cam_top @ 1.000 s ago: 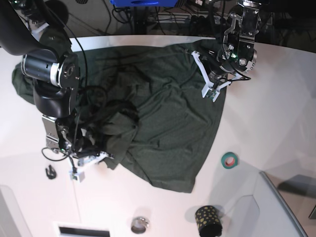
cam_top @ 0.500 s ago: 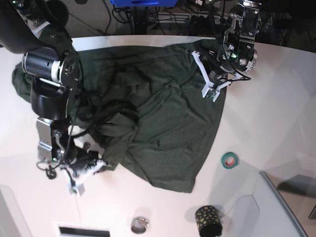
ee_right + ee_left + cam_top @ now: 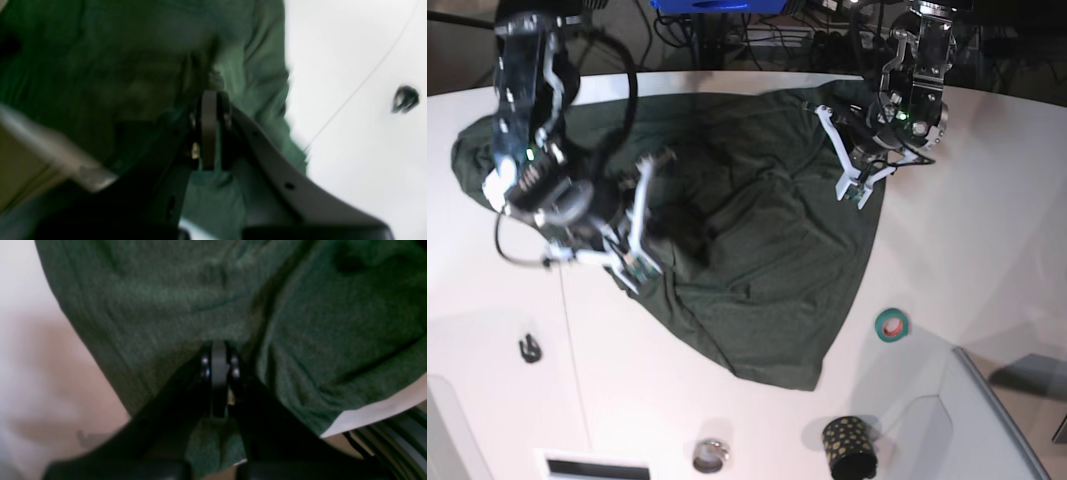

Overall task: Layout the t-shirt on the table in an organized manner, then fold the t-shirt properly
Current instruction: 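Pull the held fabric with the right gripper away from the left gripper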

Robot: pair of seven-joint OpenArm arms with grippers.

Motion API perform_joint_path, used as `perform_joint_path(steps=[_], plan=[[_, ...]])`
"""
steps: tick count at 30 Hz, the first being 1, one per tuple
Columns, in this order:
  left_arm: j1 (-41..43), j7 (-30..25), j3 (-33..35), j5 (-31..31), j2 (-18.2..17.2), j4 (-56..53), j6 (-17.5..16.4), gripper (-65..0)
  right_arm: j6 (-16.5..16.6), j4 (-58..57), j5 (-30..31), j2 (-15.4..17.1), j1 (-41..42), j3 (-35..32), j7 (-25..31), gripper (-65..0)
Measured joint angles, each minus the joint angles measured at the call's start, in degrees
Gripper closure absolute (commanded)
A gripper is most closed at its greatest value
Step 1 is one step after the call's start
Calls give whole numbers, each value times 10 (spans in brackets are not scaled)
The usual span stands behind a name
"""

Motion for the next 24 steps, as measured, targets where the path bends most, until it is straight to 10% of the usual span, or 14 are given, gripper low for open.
perform_joint_path(steps=[6, 14, 24], plan=[[-8, 1, 0, 3, 1, -4, 0, 0, 1, -44, -5, 1, -71, 3, -10, -48], [-7, 4, 0, 3, 1, -3, 0, 0, 0, -12, -12, 39, -50, 85, 14, -456], [-4, 0, 0, 3, 0, -3, 0, 0, -2, -283, -13, 72, 70, 172, 113, -459]])
